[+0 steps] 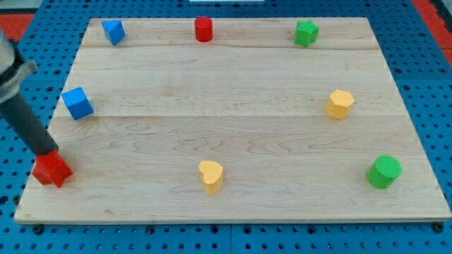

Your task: Push the green star above the yellow hexagon

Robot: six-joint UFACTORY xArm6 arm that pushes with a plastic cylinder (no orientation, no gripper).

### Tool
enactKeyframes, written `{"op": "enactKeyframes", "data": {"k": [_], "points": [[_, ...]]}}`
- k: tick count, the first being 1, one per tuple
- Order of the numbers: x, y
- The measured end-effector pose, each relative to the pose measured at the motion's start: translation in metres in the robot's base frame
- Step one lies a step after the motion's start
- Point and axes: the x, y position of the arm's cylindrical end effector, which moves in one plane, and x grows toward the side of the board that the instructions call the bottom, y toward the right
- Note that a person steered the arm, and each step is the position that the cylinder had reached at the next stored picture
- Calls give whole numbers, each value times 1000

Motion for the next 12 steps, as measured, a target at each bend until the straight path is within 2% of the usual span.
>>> {"op": "enactKeyframes", "data": {"k": [1,2,3,7,8,9,10,11,12], "points": [[3,9],[-39,4],[-63,9],[-95,1],[-80,39],[-100,114],[-154,161],[-209,232],[-249,287]]}}
